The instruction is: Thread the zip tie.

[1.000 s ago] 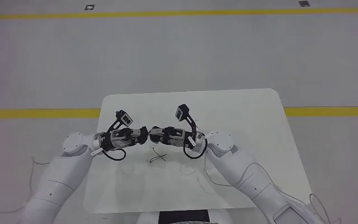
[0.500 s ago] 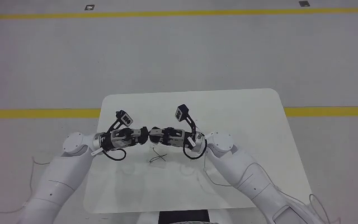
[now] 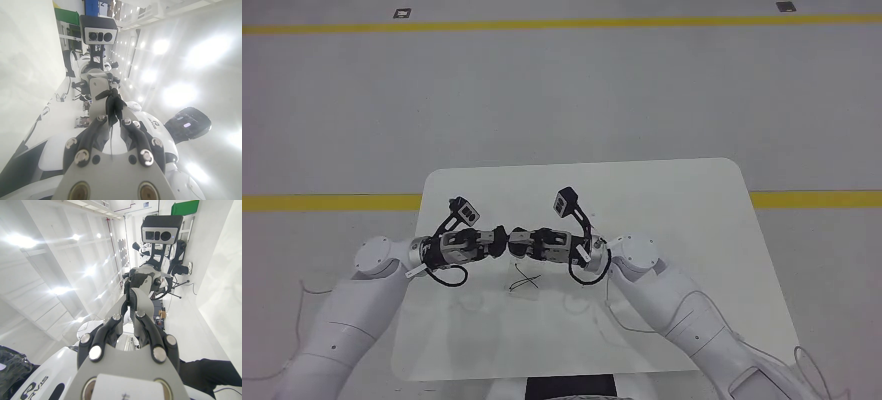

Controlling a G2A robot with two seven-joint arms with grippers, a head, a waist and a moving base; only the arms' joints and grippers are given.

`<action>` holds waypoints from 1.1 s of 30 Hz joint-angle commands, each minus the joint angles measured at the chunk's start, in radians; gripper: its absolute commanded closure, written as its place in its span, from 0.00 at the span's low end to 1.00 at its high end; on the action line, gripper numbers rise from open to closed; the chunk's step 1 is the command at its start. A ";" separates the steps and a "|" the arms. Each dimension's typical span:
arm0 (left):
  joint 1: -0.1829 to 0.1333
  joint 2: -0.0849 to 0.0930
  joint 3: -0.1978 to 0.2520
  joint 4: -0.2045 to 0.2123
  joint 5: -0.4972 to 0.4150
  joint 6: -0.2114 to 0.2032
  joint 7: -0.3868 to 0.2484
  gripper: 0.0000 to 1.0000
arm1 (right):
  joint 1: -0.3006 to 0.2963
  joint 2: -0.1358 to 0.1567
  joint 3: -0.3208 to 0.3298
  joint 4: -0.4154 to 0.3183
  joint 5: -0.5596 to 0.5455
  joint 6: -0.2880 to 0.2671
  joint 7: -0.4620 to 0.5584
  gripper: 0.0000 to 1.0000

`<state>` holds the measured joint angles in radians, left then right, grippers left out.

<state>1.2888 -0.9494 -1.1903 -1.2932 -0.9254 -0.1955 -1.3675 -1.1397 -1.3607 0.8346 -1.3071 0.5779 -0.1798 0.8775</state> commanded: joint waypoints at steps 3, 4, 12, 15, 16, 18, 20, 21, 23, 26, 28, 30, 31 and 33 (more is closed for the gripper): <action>0.001 0.000 0.000 0.001 0.003 0.000 -0.001 1.00 | -0.001 -0.001 0.002 0.001 0.001 -0.002 -0.002 1.00; 0.001 0.000 0.000 0.002 0.004 0.000 -0.002 1.00 | -0.002 -0.002 0.002 0.001 0.003 -0.002 -0.003 1.00; 0.005 0.002 -0.015 0.015 -0.009 -0.012 -0.016 1.00 | -0.020 0.002 0.033 -0.005 0.027 -0.015 -0.011 0.00; 0.010 0.003 -0.027 0.021 -0.016 -0.020 -0.023 1.00 | -0.031 0.007 0.055 -0.011 0.026 -0.022 -0.015 0.00; 0.012 0.004 -0.031 0.022 -0.017 -0.024 -0.023 1.00 | -0.036 0.010 0.065 -0.014 0.020 -0.025 -0.021 0.00; 0.014 0.005 -0.036 0.023 -0.011 -0.031 -0.023 1.00 | -0.046 0.013 0.081 -0.022 0.019 -0.036 -0.030 0.00; 0.016 0.006 -0.026 0.002 0.016 -0.035 -0.023 1.00 | -0.063 0.015 0.100 -0.031 0.050 -0.055 -0.035 0.00; 0.017 0.006 -0.024 -0.003 0.016 -0.035 -0.023 1.00 | -0.070 0.015 0.108 -0.033 0.071 -0.071 -0.038 0.00; 0.017 0.006 -0.024 -0.003 0.016 -0.035 -0.023 1.00 | -0.078 0.014 0.113 -0.034 0.090 -0.090 -0.041 0.00; 0.017 0.006 -0.024 -0.003 0.016 -0.035 -0.023 1.00 | -0.078 0.014 0.113 -0.034 0.090 -0.090 -0.041 0.00; 0.017 0.006 -0.024 -0.003 0.016 -0.035 -0.023 1.00 | -0.078 0.014 0.113 -0.034 0.090 -0.090 -0.041 0.00; 0.017 0.006 -0.024 -0.003 0.016 -0.035 -0.023 1.00 | -0.078 0.014 0.113 -0.034 0.090 -0.090 -0.041 0.00; 0.018 0.005 -0.025 -0.003 0.016 -0.034 -0.005 1.00 | -0.078 0.014 0.113 -0.034 0.090 -0.090 -0.041 0.00; 0.017 0.004 -0.034 0.003 0.001 -0.056 0.007 1.00 | -0.078 0.014 0.113 -0.034 0.090 -0.090 -0.041 0.00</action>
<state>1.3066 -0.9446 -1.2180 -1.2957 -0.9150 -0.2367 -1.3682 -1.2179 -1.3466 0.9478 -1.3411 0.6682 -0.2693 0.8369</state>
